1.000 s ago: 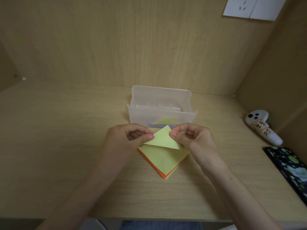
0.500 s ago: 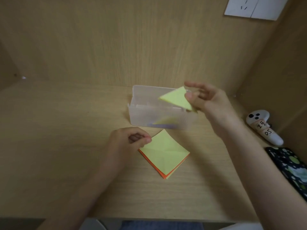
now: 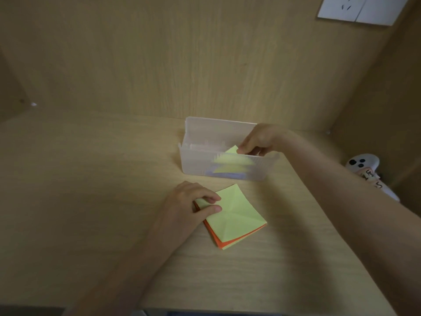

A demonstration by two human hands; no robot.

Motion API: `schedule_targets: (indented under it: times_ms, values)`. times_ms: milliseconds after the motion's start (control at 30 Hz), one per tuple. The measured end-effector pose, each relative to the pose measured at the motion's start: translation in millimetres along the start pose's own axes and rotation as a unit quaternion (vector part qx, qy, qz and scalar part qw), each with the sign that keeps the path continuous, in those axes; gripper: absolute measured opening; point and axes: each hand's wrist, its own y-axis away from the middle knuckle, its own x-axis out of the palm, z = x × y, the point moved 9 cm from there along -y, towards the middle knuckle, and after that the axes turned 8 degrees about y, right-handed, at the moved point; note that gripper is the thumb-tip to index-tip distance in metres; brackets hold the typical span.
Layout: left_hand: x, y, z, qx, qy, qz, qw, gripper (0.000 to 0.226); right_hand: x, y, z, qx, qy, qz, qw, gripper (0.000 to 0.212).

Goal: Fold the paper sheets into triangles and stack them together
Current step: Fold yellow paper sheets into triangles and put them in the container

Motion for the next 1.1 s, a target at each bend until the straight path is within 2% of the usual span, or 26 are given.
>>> schedule_targets:
  times_ms: [167,233,333,633,800,1100]
  values:
    - [-1.1,-1.3,3.3,0.005,-0.003,-0.013,1.000,0.018,12.1,-12.0,3.1,0.022,0.114,0.008,0.993,0.032]
    - [-0.2,-0.6,3.9,0.005,-0.004,-0.009,1.000,0.017,13.2,-12.2,5.4,0.021,0.198,-0.012,0.980,0.033]
    - [-1.4,0.5,4.3,0.006,-0.004,-0.012,1.000,0.017,17.0,-11.8,7.3,0.016,0.242,-0.013,0.970,0.034]
    - [-1.8,0.6,6.1,0.004,0.004,-0.014,1.000,0.017,18.0,-4.7,13.6,-0.010,0.262,-0.023,0.965,0.032]
    - [-2.3,1.6,7.5,-0.008,0.014,-0.018,1.000,0.015,17.8,0.0,16.8,-0.039,0.233,-0.030,0.971,0.028]
    - [-4.3,2.1,5.5,-0.007,0.021,-0.019,1.000,0.013,14.2,-4.0,7.4,-0.028,0.164,-0.028,0.986,0.033]
